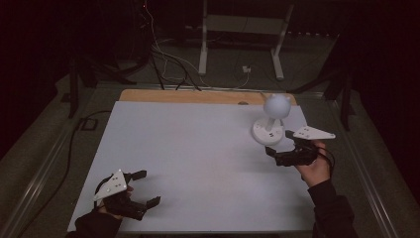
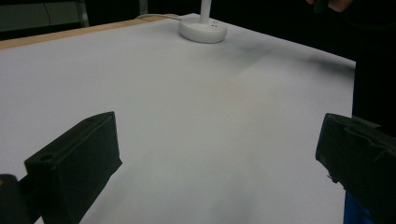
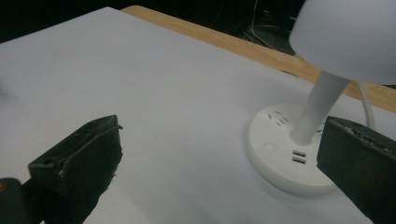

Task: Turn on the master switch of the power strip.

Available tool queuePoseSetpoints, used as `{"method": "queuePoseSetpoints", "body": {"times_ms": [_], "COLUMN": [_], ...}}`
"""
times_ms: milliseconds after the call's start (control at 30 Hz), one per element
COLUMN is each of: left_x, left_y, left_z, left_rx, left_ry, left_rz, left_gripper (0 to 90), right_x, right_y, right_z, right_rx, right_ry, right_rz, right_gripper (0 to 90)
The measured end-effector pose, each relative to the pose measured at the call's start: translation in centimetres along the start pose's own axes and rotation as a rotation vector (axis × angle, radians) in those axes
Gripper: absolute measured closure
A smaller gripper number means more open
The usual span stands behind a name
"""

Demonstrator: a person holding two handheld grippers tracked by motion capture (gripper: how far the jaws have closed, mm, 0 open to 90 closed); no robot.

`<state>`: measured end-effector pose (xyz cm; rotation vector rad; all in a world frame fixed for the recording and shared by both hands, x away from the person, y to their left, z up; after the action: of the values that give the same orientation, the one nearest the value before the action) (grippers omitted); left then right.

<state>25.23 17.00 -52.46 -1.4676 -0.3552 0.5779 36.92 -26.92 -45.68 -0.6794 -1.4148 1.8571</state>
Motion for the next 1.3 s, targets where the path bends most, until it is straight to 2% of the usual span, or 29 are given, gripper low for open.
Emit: {"method": "queuePoseSetpoints", "body": {"times_ms": [33,233,267,333,567,1100,1167,1300], "left_x": [0.0,0.0,0.0,0.0,0.0,-0.1,-0.1,-0.1], "left_y": [0.0,0.0,0.0,0.0,-0.1,-0.1,-0.1,0.0], "left_z": [0.0,0.0,0.0,0.0,0.0,0.0,0.0,0.0], "left_rx": [-0.001,-0.003,-0.002,-0.003,-0.003,-0.004,-0.004,-0.003], "left_ry": [0.001,0.002,0.001,0.002,0.002,0.005,0.005,0.006], "left_rz": [0.001,0.002,0.001,0.001,0.002,0.004,0.002,0.002], "left_gripper": [0.3,0.3,0.3,0.3,0.3,0.3,0.3,0.3], "right_x": [-0.4,-1.3,-1.9,-2.0,-3.8,-7.5,-7.8,-8.4], "right_y": [0.1,0.5,0.6,0.7,1.5,2.6,2.8,3.2], "right_z": [-0.2,-1.0,-1.4,-1.5,-2.3,-3.9,-4.0,-4.4], "right_rx": [0.001,0.014,0.006,0.006,0.012,0.026,0.039,0.045], "right_ry": [0.015,0.035,0.073,0.072,0.136,0.217,0.231,0.248], "right_rz": [0.008,0.013,-0.001,-0.003,-0.026,-0.089,-0.096,-0.116], "right_gripper": [0.0,0.0,0.0,0.0,0.0,0.0,7.1,9.4]}}
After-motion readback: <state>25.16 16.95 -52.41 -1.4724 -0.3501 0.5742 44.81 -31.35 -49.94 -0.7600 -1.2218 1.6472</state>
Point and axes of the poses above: each handheld gripper's, and its own axes: z roughly backward along the jaws, y roughly out of its underside, x roughly to its left, the point moved 6 cm from there along -z, roughly forward along the jaws, and after that the axes turned 14 degrees about -x, right-handed, at the moved point
